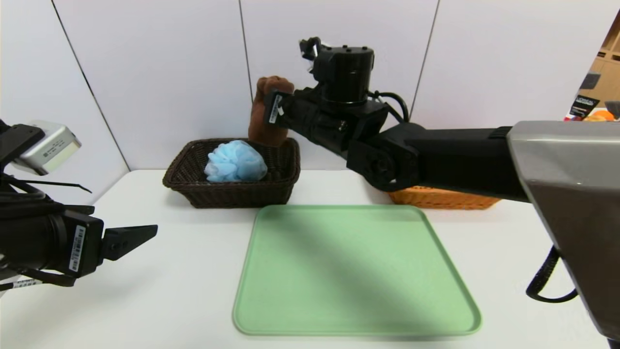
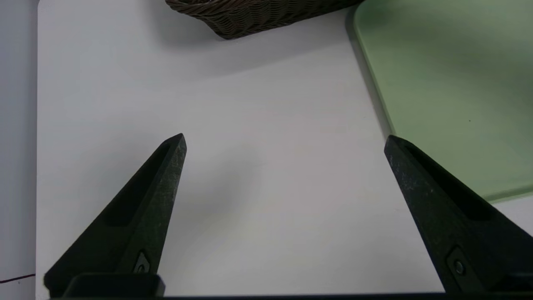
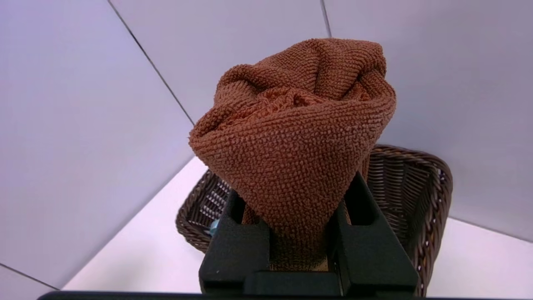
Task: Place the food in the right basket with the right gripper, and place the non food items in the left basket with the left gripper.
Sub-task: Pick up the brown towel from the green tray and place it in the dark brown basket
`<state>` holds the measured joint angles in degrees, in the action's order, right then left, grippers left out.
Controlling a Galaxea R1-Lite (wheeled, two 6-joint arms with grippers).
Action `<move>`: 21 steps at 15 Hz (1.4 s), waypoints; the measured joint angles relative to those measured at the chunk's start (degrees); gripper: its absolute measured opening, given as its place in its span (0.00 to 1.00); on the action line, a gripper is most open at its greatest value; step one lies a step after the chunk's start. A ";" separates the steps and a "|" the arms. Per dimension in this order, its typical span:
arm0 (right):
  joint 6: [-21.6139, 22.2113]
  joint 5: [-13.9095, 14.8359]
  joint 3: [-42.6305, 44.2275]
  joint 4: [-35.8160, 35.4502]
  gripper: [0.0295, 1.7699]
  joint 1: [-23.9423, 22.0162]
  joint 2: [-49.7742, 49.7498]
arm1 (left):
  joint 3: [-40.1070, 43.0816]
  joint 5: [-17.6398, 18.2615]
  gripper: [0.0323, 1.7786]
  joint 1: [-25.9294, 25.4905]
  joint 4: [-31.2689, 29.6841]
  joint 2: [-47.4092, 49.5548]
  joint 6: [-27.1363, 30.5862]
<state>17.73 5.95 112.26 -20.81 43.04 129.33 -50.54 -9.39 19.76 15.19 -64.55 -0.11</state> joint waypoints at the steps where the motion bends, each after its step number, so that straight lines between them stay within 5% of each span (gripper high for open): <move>1: -0.12 -0.22 0.02 -0.35 0.20 -0.16 1.01 | -0.06 -0.21 0.95 0.00 0.00 -0.15 0.01; 12: -0.26 -1.32 0.41 -9.59 0.20 -2.50 9.36 | 0.71 -0.20 0.95 1.01 0.02 -0.57 0.04; 21: -0.20 -2.82 0.41 -9.69 0.20 -2.12 10.95 | 0.73 -0.20 0.95 1.66 0.07 -0.66 0.06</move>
<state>17.53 3.13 112.68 -30.50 40.92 140.28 -49.81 -9.58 21.42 15.26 -65.21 -0.05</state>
